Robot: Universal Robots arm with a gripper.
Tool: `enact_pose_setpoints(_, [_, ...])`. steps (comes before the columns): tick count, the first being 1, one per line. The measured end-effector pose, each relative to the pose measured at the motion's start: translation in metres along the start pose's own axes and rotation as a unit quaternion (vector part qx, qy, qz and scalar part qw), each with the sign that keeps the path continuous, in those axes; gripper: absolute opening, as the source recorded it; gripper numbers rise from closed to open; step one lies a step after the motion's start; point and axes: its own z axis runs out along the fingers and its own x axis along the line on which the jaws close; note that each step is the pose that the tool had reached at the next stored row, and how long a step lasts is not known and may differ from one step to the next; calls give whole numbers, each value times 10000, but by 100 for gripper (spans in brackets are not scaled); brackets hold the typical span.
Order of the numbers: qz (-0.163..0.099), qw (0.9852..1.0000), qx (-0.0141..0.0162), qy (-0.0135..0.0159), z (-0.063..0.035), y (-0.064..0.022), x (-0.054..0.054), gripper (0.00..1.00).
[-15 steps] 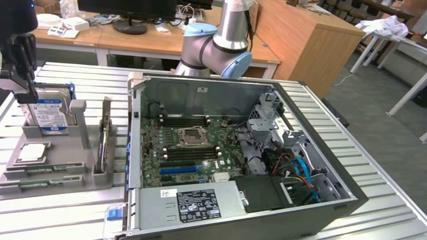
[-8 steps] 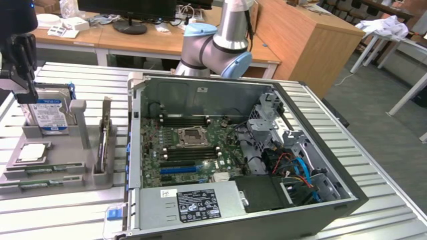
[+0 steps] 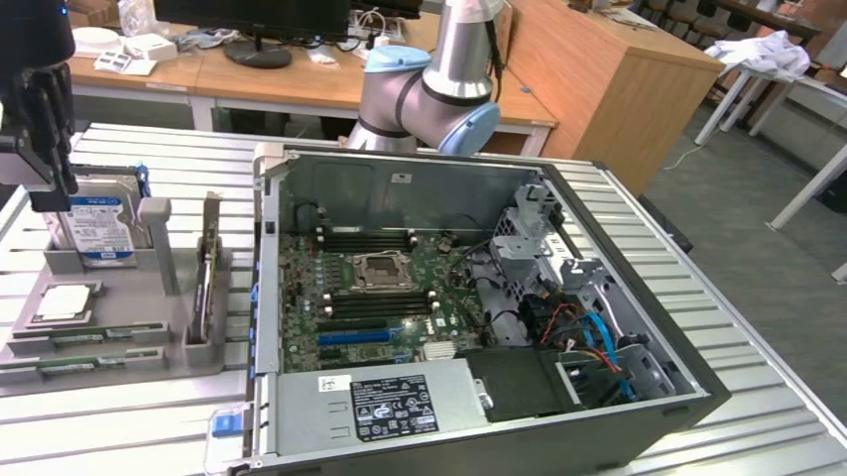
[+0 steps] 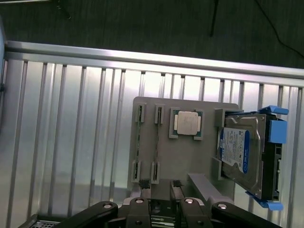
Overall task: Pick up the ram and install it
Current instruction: 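Pick up the ram and move it above insertion slot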
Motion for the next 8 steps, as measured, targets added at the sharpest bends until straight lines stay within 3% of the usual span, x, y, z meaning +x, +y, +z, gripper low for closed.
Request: enact_pose_setpoints(8, [1,10000,4,-8,26,0,-1,30])
